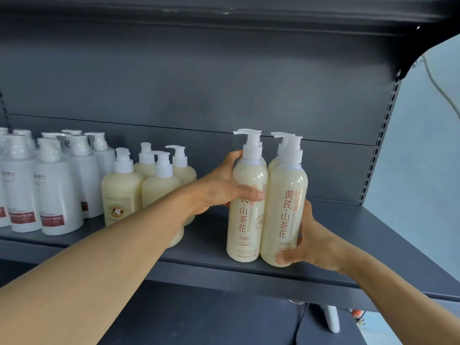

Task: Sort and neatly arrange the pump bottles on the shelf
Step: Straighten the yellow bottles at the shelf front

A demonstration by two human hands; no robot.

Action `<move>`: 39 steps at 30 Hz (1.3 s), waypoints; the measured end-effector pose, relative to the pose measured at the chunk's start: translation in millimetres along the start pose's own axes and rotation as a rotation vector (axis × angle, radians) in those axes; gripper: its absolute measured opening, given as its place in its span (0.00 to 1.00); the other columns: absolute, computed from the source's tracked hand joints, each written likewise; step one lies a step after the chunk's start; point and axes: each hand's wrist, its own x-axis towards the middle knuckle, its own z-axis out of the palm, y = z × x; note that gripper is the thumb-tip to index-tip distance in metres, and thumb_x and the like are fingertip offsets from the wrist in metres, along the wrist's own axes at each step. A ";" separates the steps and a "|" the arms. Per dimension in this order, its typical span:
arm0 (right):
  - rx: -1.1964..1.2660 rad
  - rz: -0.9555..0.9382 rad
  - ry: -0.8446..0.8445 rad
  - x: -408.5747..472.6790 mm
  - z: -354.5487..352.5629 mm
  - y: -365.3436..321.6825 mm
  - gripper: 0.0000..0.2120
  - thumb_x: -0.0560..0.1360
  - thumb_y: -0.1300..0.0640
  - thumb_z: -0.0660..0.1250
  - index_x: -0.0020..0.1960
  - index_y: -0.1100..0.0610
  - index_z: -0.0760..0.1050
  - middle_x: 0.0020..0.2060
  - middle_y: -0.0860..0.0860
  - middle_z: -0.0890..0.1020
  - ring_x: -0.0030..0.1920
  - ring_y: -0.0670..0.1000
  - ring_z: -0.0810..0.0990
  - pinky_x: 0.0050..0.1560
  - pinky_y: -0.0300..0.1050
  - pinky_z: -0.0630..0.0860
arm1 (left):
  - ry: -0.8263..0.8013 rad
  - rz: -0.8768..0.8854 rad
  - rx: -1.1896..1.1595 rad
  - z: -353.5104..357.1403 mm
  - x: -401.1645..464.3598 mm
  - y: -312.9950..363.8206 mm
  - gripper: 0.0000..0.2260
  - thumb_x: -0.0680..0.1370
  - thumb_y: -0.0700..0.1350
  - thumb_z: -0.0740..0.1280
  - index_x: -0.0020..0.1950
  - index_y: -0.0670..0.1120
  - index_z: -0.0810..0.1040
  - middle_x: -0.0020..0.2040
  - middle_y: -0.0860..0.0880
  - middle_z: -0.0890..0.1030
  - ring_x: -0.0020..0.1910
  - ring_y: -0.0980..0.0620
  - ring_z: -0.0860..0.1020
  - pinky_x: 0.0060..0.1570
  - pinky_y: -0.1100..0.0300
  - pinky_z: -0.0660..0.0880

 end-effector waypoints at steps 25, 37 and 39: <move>-0.152 0.184 0.204 -18.8 31.0 -15.4 0.47 0.70 0.62 0.74 0.73 0.45 0.44 0.61 0.43 0.71 0.64 0.50 0.71 0.65 0.52 0.73 | -0.163 -0.014 0.235 16.9 -25.3 -55.5 0.51 0.69 0.35 0.74 0.76 0.54 0.39 0.66 0.58 0.64 0.65 0.58 0.66 0.64 0.61 0.66; -0.420 0.260 0.302 -40.2 46.7 -24.0 0.29 0.73 0.55 0.70 0.68 0.55 0.60 0.62 0.49 0.74 0.53 0.48 0.72 0.51 0.37 0.70 | -0.133 -0.060 0.212 10.3 -37.0 -71.6 0.39 0.74 0.40 0.71 0.76 0.56 0.50 0.72 0.53 0.68 0.68 0.53 0.69 0.70 0.49 0.66; -0.436 0.277 0.287 -45.0 49.8 -27.5 0.29 0.73 0.55 0.70 0.69 0.55 0.60 0.62 0.50 0.73 0.53 0.48 0.71 0.52 0.37 0.69 | -0.122 -0.063 0.238 8.6 -41.8 -70.3 0.36 0.75 0.42 0.69 0.76 0.55 0.53 0.70 0.52 0.71 0.66 0.52 0.72 0.68 0.50 0.68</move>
